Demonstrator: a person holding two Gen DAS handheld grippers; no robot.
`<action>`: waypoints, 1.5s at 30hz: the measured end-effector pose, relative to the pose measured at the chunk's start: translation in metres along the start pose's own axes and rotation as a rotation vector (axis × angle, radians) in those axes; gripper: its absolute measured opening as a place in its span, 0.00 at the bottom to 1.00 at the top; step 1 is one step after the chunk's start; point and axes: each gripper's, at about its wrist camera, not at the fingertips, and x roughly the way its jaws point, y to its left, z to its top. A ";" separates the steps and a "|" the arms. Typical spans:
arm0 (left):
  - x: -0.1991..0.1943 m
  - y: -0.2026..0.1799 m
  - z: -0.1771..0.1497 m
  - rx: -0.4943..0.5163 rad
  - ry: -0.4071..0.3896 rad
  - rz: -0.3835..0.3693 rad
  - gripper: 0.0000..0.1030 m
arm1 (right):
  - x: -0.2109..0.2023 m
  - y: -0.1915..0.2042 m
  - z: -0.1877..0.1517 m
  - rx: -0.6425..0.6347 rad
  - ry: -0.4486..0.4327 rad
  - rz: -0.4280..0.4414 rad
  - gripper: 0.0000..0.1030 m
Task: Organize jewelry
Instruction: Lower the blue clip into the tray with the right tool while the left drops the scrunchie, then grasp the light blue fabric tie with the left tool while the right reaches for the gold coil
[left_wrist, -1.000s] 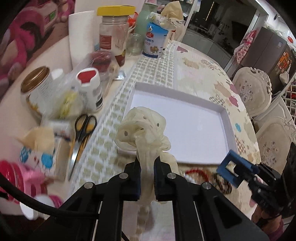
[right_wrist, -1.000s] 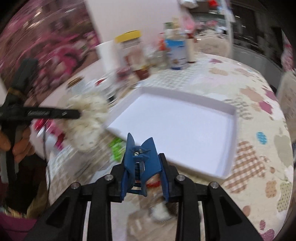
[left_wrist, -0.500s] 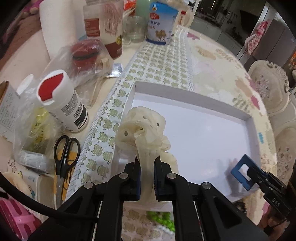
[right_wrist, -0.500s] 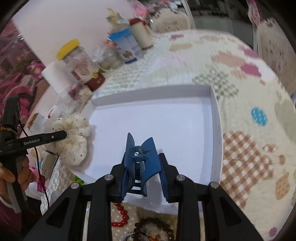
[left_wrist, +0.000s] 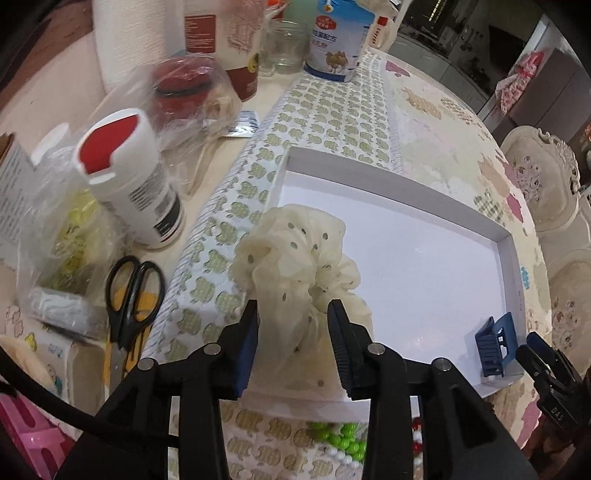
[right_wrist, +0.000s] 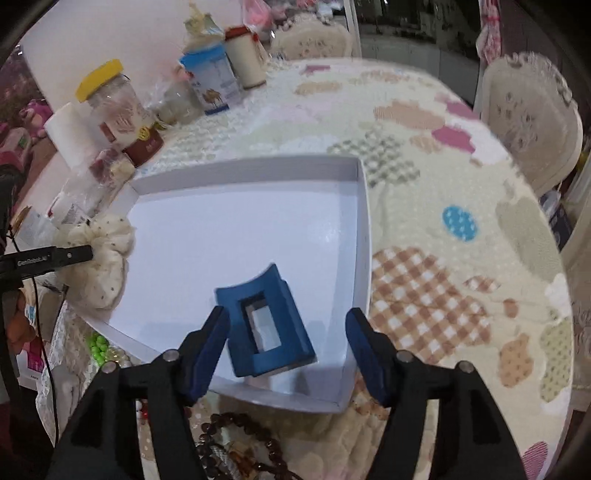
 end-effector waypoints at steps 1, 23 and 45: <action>-0.004 0.002 -0.002 -0.009 -0.004 -0.001 0.37 | -0.004 0.001 0.001 -0.001 -0.009 0.001 0.67; -0.104 -0.015 -0.080 0.078 -0.153 0.089 0.38 | -0.079 0.066 -0.028 -0.142 -0.130 0.056 0.67; -0.132 -0.008 -0.150 0.061 -0.152 0.120 0.38 | -0.122 0.094 -0.078 -0.226 -0.124 0.066 0.67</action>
